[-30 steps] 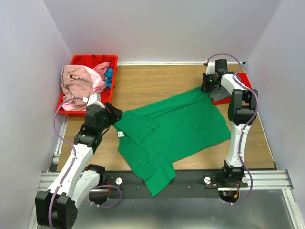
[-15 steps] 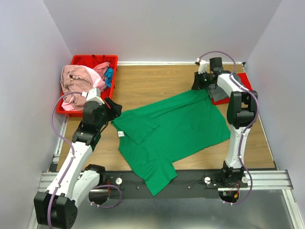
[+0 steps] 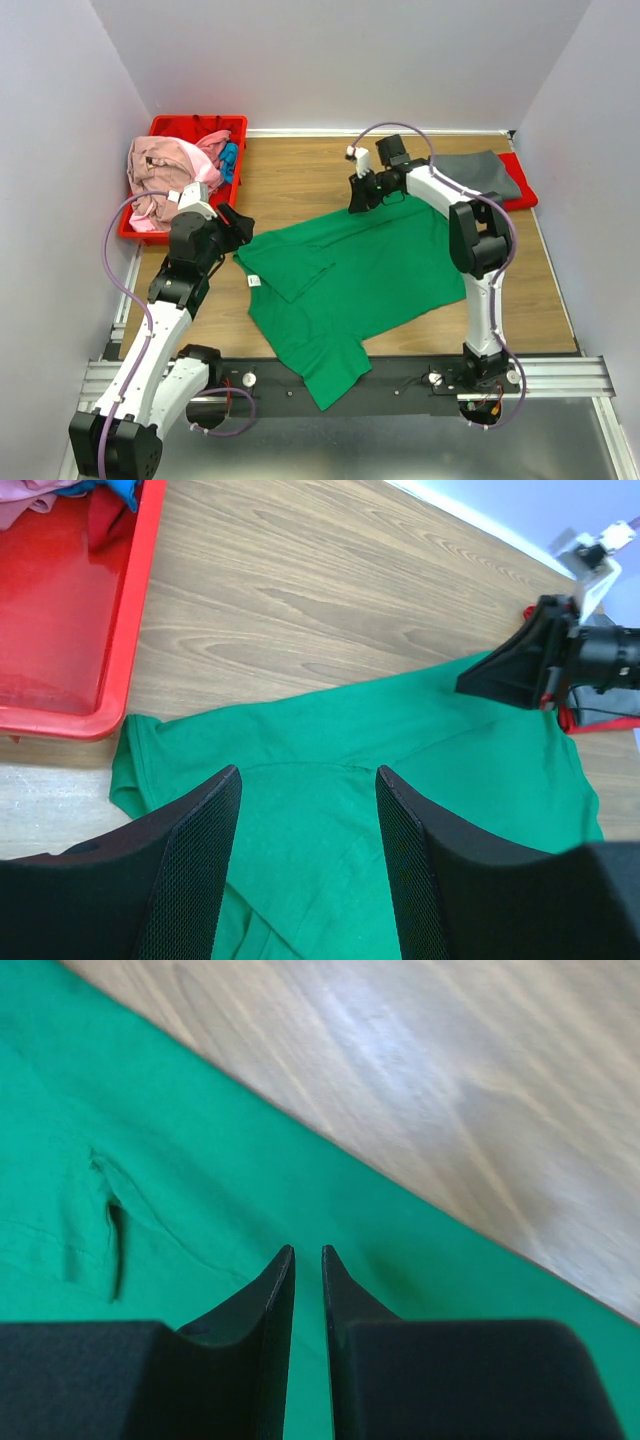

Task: Fold and stack the t-shirts
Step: Fold the tshirt

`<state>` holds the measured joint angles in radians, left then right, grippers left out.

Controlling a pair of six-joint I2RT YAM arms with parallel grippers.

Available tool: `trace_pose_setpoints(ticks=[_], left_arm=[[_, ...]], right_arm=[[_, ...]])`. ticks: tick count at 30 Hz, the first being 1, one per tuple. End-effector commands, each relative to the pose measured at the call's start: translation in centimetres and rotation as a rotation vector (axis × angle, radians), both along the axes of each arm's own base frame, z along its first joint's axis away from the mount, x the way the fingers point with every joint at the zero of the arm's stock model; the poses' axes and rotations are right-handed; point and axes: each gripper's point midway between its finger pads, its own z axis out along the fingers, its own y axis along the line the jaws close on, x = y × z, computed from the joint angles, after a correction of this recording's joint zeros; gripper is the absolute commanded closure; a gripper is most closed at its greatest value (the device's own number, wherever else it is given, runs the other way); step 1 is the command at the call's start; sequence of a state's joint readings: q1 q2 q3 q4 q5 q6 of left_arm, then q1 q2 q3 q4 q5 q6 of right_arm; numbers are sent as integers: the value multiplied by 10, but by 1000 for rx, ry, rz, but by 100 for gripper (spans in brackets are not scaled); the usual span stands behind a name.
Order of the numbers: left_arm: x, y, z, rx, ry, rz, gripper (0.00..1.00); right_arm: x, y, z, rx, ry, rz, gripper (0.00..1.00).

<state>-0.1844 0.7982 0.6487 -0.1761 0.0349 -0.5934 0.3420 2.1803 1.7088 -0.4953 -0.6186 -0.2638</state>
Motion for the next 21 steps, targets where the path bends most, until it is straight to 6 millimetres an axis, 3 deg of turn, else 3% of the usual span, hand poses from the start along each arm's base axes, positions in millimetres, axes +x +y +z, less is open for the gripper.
trace_pose_setpoints(ticks=[1, 4, 6, 7, 10, 13, 14, 15, 18, 19, 20, 21], left_arm=[[-2, 1, 9, 14, -18, -12, 36], [-2, -3, 7, 12, -18, -36, 34], [-3, -10, 8, 5, -38, -78, 25], [-5, -16, 9, -5, -56, -112, 16], [-7, -28, 11, -23, -78, -185, 7], [-12, -50, 11, -52, -83, -327, 8], [-13, -56, 13, -62, -84, -362, 12], [-19, -67, 8, -77, -58, -432, 15], [-29, -87, 4, -53, -14, -501, 21], [-46, -109, -6, -33, 37, -574, 21], [-48, -115, -5, -6, 42, -572, 21], [-72, -139, -10, 4, 75, -665, 23]], right_arm=[[-7, 6, -30, -88, 26, 4, 77], [-6, 11, -37, -104, 33, -6, 77], [-3, 9, -44, -127, 39, -23, 77], [-1, 7, -48, -139, 36, -29, 77], [-1, 7, -45, -142, 23, -21, 77], [-3, 9, -18, -109, -33, 23, 73], [-8, 12, -8, -88, -42, 50, 71], [-10, 12, 16, -73, -101, 80, 63], [-25, 6, 38, -62, -144, 113, 55], [-35, 1, 55, -60, -182, 129, 50], [-40, -2, 61, -59, -197, 131, 47], [-47, -7, 82, -48, -237, 134, 47]])
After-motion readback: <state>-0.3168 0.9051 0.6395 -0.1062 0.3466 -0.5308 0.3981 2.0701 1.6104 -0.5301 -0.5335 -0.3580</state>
